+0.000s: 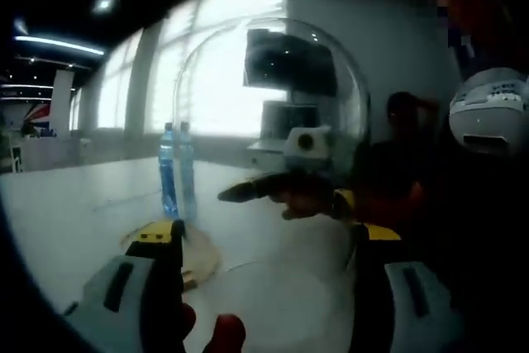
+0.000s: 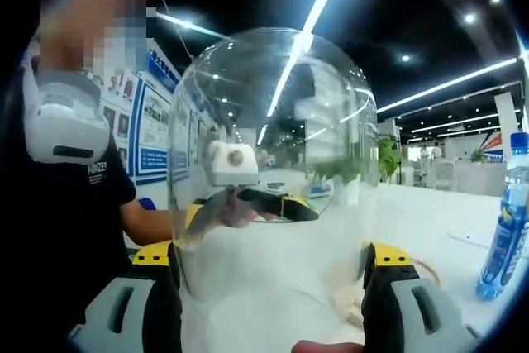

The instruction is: Open the cover put in the Mizone put the cover back on

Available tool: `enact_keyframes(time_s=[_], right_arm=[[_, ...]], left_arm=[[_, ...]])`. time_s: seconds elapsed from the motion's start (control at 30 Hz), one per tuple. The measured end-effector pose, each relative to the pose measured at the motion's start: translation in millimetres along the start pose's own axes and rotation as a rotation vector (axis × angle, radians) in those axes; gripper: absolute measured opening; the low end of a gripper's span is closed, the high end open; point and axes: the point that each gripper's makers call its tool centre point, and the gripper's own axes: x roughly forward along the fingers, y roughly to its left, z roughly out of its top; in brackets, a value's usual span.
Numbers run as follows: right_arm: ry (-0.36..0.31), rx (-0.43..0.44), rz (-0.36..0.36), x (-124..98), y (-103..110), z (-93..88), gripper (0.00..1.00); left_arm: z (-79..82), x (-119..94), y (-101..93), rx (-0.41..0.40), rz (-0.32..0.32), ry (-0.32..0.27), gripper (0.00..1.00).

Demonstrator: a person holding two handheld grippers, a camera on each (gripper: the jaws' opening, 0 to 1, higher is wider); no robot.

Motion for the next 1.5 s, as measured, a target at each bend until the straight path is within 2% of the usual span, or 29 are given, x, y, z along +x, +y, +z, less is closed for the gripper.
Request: enact_keyframes(time_s=[0.37, 1.17, 1.5], right_arm=[[-0.034, -0.017, 0.0, -0.8, 0.3, -1.1, 0.85], [-0.083, -0.015, -0.01, -4.4, 0.6, 1.6, 0.84], [-0.042, 0.001, -0.033, -16.6, 3.4, 0.2, 0.76]], left_arm=[[-2.8, -0.7, -0.2, 0.015, 0.0, -0.031, 0.72], [-1.6, -3.4, -0.9, 0.025, 0.019, -0.057, 0.72], [3.1, -19.8, -2.8, 0.057, 0.054, -0.071, 0.64]])
